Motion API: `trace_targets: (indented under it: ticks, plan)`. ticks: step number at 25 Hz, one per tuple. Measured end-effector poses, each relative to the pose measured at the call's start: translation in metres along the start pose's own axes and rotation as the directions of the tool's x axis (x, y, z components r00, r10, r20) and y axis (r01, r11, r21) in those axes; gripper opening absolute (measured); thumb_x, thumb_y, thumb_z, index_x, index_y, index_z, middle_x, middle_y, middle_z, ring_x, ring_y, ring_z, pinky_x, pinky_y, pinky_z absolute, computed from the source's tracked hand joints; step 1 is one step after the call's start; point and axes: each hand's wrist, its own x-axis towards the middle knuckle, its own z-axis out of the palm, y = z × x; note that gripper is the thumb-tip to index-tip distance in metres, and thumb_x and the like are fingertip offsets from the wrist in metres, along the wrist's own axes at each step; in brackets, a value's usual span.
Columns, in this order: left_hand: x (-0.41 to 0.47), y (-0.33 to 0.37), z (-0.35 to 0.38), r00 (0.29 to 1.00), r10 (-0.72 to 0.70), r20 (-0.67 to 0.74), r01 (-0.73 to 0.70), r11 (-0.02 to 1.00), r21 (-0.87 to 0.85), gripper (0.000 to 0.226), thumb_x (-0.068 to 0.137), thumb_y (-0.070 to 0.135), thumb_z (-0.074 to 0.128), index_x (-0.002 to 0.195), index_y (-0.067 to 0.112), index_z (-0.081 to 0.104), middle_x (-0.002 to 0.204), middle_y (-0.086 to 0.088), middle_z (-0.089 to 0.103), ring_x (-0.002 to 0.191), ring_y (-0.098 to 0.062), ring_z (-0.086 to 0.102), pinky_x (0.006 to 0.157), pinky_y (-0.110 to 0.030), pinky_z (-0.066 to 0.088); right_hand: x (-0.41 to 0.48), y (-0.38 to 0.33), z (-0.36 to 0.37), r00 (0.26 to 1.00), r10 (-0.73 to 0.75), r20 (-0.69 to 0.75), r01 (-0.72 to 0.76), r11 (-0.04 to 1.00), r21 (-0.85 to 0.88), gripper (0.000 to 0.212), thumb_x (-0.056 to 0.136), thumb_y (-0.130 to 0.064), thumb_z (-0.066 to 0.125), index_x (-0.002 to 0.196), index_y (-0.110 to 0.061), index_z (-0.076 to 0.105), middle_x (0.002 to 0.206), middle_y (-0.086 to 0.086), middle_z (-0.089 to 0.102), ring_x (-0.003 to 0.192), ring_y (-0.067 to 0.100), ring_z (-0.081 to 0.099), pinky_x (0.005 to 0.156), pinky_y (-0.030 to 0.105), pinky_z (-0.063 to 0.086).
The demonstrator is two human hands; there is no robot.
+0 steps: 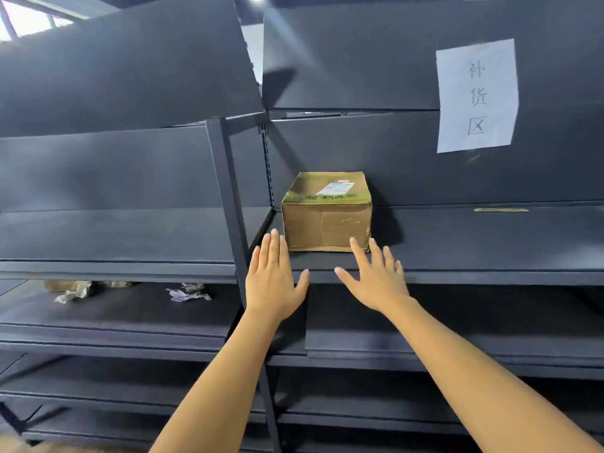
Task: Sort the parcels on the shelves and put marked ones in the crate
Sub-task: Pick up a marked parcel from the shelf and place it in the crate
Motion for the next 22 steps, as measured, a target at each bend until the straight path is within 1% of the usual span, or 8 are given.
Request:
trace_targets:
  ticks: [4,6,8,10,12,15,18,22]
  plan:
    - [0.050,-0.001,0.025,0.997,-0.051,0.052,0.051,0.999,-0.004,0.078,0.095,0.053,0.024,0.150,0.007,-0.005,0.160,-0.008,-0.010,0.148,-0.021,-0.010,0.121,-0.036,-0.003,0.059,0.014,-0.005,0.986,0.058,-0.157,-0.019,0.970,0.242,0.074,0.090,-0.061,0.032,0.150,-0.029,0.004,0.160,0.005,0.001,0.146,0.030,0.009,0.115,0.051,0.020]
    - [0.081,0.000,0.034,0.995,-0.091,0.042,0.093,0.995,-0.033,0.078,0.095,0.054,0.024,0.151,0.007,-0.002,0.160,-0.008,-0.007,0.148,-0.022,-0.008,0.121,-0.036,-0.001,0.100,0.020,-0.013,0.955,0.195,-0.225,-0.055,0.858,0.511,0.074,0.090,-0.056,0.039,0.150,-0.021,0.013,0.158,0.008,0.012,0.143,0.030,0.020,0.111,0.051,0.028]
    - [0.113,-0.002,0.037,0.971,-0.233,0.054,0.239,0.951,-0.196,0.078,0.094,0.055,0.028,0.151,0.008,0.001,0.161,-0.007,-0.002,0.149,-0.021,-0.003,0.120,-0.037,0.003,0.134,0.021,-0.020,0.934,0.302,-0.193,-0.076,0.693,0.717,0.074,0.089,-0.053,0.044,0.149,-0.017,0.019,0.155,0.009,0.020,0.140,0.029,0.028,0.110,0.050,0.031]
    - [0.139,-0.005,0.041,0.913,-0.383,0.144,0.405,0.798,-0.446,0.079,0.093,0.057,0.032,0.151,0.012,0.005,0.161,-0.006,0.004,0.148,-0.022,0.003,0.119,-0.041,0.010,0.161,0.019,-0.021,0.938,0.328,-0.113,-0.090,0.544,0.834,0.072,0.088,-0.052,0.049,0.146,-0.017,0.025,0.150,0.008,0.030,0.134,0.027,0.037,0.107,0.044,0.034]
    - [0.156,-0.003,0.043,0.839,-0.460,0.292,0.523,0.529,-0.669,0.080,0.090,0.061,0.036,0.152,0.016,0.009,0.160,-0.003,0.011,0.147,-0.023,0.012,0.117,-0.041,0.017,0.177,0.017,-0.020,0.944,0.327,-0.042,-0.088,0.374,0.923,0.064,0.086,-0.049,0.055,0.140,-0.020,0.036,0.138,0.003,0.047,0.122,0.021,0.048,0.100,0.037,0.040]
    - [0.181,-0.006,0.051,0.757,-0.469,0.455,0.584,0.172,-0.793,0.076,0.089,0.061,0.042,0.149,0.019,0.024,0.153,-0.002,0.031,0.140,-0.024,0.032,0.105,-0.033,0.029,0.188,0.019,-0.014,0.932,0.361,0.023,-0.100,0.196,0.976,0.051,0.086,-0.040,0.060,0.132,-0.023,0.046,0.122,-0.005,0.057,0.109,0.016,0.053,0.091,0.032,0.042]
    - [0.200,-0.004,0.060,0.773,-0.425,0.470,0.539,0.051,-0.841,0.060,0.087,0.056,0.051,0.135,0.020,0.046,0.137,0.001,0.050,0.128,-0.019,0.044,0.103,-0.032,0.032,0.192,0.023,-0.009,0.940,0.336,0.049,-0.107,0.154,0.982,0.044,0.086,-0.037,0.060,0.127,-0.024,0.051,0.116,-0.009,0.059,0.105,0.013,0.053,0.087,0.030,0.040]
    - [0.209,-0.003,0.077,0.763,-0.404,0.505,0.516,-0.091,-0.852,0.034,0.090,0.041,0.053,0.122,0.028,0.052,0.120,0.005,0.052,0.124,-0.019,0.045,0.111,-0.039,0.032,0.193,0.022,-0.004,0.936,0.345,0.070,-0.117,0.120,0.986,0.038,0.085,-0.038,0.062,0.122,-0.030,0.054,0.109,-0.013,0.063,0.105,0.010,0.057,0.090,0.032,0.044]
